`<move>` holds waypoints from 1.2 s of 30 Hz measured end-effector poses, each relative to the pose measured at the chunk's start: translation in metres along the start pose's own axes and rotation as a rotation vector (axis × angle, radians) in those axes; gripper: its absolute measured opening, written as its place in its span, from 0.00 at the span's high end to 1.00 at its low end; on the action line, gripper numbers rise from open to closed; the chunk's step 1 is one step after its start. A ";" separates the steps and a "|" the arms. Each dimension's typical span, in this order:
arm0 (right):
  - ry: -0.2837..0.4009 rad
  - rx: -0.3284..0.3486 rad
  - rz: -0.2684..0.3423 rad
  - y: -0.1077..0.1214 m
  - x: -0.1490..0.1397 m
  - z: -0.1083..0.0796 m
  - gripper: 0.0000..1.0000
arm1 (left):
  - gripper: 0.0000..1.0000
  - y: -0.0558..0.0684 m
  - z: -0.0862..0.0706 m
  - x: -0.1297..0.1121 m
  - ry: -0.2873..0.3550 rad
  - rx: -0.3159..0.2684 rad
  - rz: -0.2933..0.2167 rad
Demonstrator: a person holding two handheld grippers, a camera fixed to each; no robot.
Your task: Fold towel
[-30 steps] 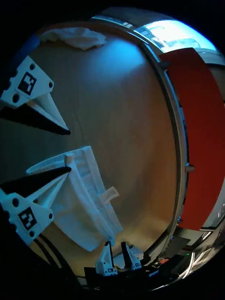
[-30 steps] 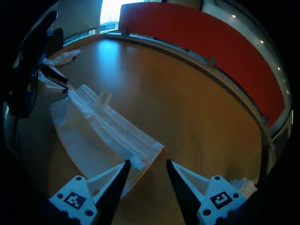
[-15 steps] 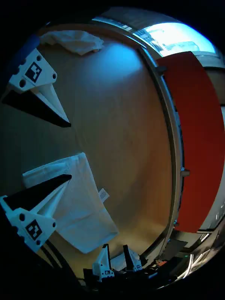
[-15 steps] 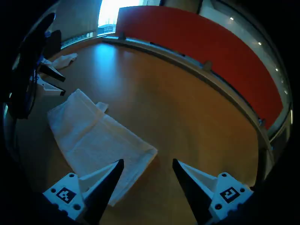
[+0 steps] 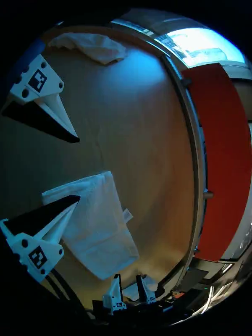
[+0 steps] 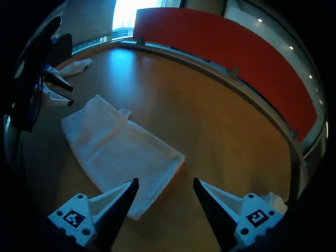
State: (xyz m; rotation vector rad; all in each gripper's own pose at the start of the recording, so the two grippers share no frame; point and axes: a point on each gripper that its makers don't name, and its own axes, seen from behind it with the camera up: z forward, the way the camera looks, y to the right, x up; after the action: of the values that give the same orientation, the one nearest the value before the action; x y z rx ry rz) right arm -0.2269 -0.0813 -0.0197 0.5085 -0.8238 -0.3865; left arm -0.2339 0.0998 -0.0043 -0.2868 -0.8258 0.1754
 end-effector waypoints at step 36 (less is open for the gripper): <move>0.009 0.081 -0.030 -0.034 -0.031 -0.030 0.00 | 0.08 -0.010 -0.064 -0.072 0.002 0.087 -0.149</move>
State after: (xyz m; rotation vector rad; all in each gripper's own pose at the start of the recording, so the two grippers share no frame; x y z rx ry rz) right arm -0.2280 -0.0847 -0.0745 0.5983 -0.8258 -0.3793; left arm -0.2340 0.0598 -0.0922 -0.1429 -0.8315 0.0712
